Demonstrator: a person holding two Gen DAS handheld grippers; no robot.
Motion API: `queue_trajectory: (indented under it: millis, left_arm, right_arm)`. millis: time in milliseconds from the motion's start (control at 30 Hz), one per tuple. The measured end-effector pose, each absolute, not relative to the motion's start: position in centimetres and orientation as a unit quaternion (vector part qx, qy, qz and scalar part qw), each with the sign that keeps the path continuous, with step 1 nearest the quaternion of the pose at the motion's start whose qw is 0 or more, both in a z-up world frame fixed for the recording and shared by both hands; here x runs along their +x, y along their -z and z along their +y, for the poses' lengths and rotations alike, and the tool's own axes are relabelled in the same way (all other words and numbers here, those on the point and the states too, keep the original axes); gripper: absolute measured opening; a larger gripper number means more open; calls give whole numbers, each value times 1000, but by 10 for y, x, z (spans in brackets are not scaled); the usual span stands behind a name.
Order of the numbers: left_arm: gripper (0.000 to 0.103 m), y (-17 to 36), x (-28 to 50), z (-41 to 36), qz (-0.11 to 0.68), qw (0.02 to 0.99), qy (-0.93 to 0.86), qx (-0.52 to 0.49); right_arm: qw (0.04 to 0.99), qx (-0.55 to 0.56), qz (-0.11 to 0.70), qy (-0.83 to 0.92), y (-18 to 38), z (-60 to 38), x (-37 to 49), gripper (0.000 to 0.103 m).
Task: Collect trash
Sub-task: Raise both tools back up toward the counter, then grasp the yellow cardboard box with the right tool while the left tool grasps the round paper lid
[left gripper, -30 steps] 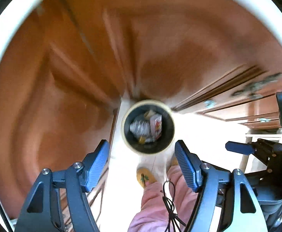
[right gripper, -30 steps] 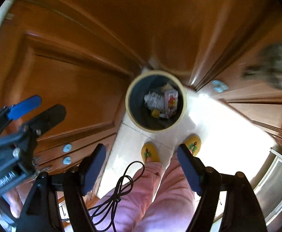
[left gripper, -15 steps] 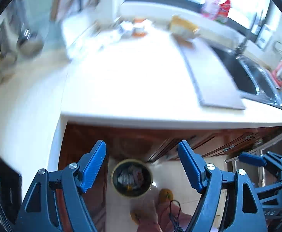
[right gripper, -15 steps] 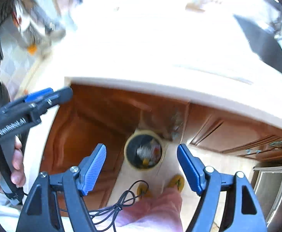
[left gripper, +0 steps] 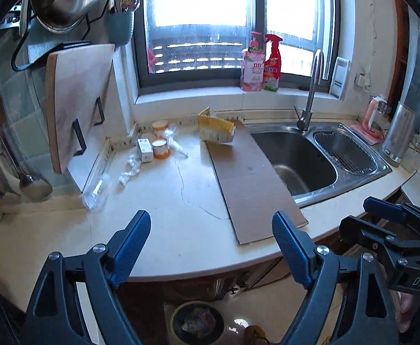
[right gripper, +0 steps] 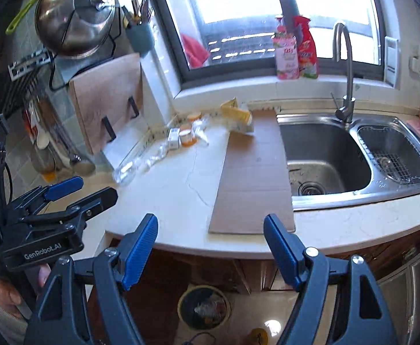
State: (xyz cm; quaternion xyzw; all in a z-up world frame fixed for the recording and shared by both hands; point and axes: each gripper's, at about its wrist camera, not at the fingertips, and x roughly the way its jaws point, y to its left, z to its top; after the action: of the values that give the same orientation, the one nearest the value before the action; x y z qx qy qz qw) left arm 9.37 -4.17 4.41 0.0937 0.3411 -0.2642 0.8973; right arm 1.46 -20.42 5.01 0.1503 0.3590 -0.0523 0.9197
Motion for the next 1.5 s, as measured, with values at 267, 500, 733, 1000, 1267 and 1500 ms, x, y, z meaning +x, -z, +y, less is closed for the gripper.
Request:
queue_trajectory:
  millis: [267, 500, 733, 1000, 1267, 1500]
  left_arm:
    - [88, -70, 100, -22, 317, 909, 260, 76]
    - [95, -88, 115, -13, 303, 918, 240, 83]
    - [96, -86, 157, -8, 301, 929, 192, 96]
    - [96, -65, 255, -35, 350, 918, 160, 95]
    - [83, -1, 364, -83, 425, 888, 156, 85]
    - [76, 73, 449, -107, 505, 846, 147, 94]
  right_arm:
    - [932, 97, 341, 78, -77, -191, 7, 76]
    - [934, 54, 345, 82, -99, -192, 29, 76]
    - [934, 32, 350, 70, -105, -223, 99, 76]
    - [922, 68, 380, 21, -88, -277, 222, 76]
    - [874, 130, 468, 4, -20, -334, 350, 74]
    - [850, 117, 513, 1, 45, -340, 430, 64]
